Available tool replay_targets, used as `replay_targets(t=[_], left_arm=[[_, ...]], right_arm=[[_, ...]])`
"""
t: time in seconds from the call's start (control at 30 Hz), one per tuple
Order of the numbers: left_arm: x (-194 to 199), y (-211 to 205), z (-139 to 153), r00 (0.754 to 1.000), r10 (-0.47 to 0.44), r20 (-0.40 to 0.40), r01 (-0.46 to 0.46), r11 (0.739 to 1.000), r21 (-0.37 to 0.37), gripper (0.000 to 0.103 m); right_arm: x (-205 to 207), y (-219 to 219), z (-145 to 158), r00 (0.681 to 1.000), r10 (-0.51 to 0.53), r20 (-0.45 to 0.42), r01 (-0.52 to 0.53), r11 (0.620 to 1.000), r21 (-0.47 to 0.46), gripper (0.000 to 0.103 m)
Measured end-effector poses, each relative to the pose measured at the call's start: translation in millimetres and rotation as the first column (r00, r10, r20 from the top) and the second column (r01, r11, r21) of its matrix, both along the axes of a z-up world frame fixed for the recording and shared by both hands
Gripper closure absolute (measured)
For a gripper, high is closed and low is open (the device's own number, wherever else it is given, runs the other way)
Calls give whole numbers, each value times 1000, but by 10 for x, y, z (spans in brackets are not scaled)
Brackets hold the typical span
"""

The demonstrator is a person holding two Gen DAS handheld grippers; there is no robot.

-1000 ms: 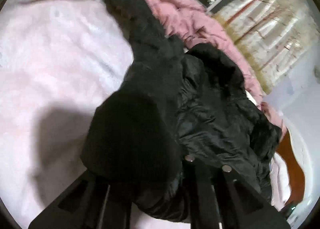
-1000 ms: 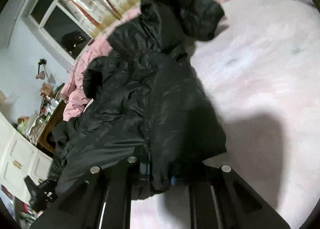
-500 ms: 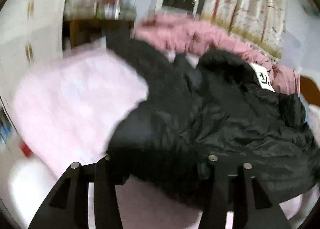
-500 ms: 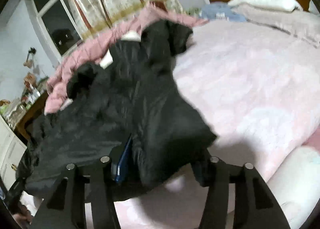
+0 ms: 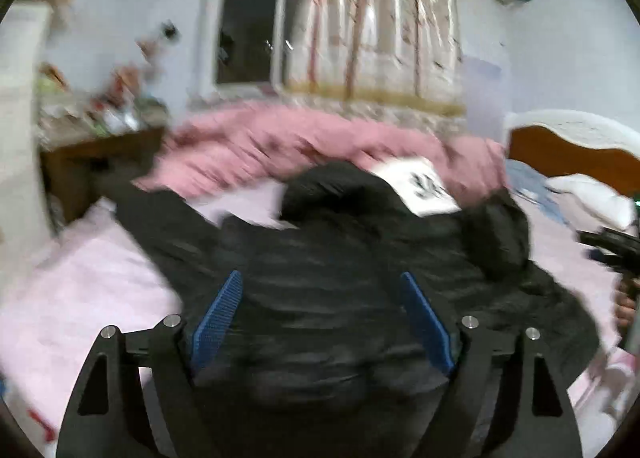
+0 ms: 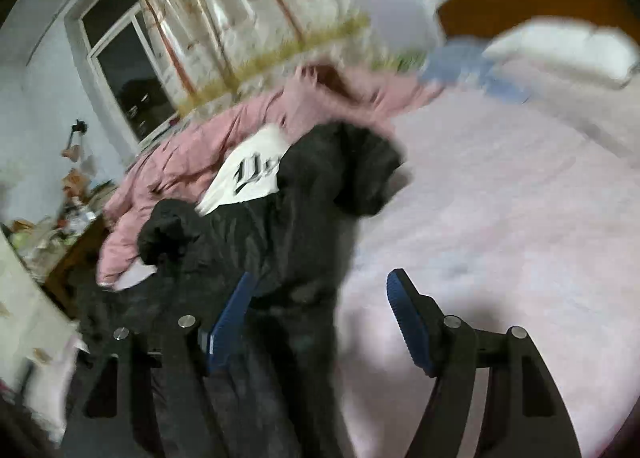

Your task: Fold large clothes

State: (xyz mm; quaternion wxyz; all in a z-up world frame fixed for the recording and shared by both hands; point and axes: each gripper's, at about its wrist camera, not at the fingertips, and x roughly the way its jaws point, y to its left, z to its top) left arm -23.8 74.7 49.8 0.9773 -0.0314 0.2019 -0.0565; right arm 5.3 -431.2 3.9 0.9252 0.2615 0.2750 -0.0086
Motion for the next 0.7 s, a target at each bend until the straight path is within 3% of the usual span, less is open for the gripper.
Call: replay_targets(t=[0.07, 0.17, 0.3, 0.43, 0.5, 0.53, 0.6, 0.63, 0.7], left_arm=[[305, -89, -92, 998, -46, -43, 43, 997, -67, 23], [764, -200, -235, 992, -50, -117, 39, 995, -95, 23], [1085, -409, -427, 980, -66, -187, 50, 995, -85, 23], [1194, -509, -648, 967, -85, -242, 75, 996, -49, 23], [1263, -506, -793, 955, -81, -285, 69, 996, -53, 23], [1301, -495, -866, 947, -84, -310, 67, 996, -64, 23], [1339, -493, -952, 941, -83, -328, 61, 995, -76, 23], [1351, -488, -984, 940, -83, -332, 60, 995, -81, 23], [1345, -486, -1000, 940, -83, -331, 58, 995, -86, 23]], right_arm=[[383, -145, -84, 999, -5, -53, 11, 993, 117, 32], [990, -254, -217, 994, 75, -74, -56, 971, 232, 32], [1448, -288, -403, 996, 76, -56, -57, 956, 288, 32], [1795, -234, -704, 990, 74, -119, -31, 942, 334, 35], [1936, -178, -828, 983, 143, -118, -90, 926, 367, 81], [1951, -152, -819, 981, 152, -117, -102, 930, 353, 96], [1845, 9, -592, 990, 133, -46, -121, 973, 197, 98], [1743, 180, -371, 989, 150, 15, -151, 987, 57, 98], [1471, 639, 35, 963, 245, 117, -214, 950, -228, 98]])
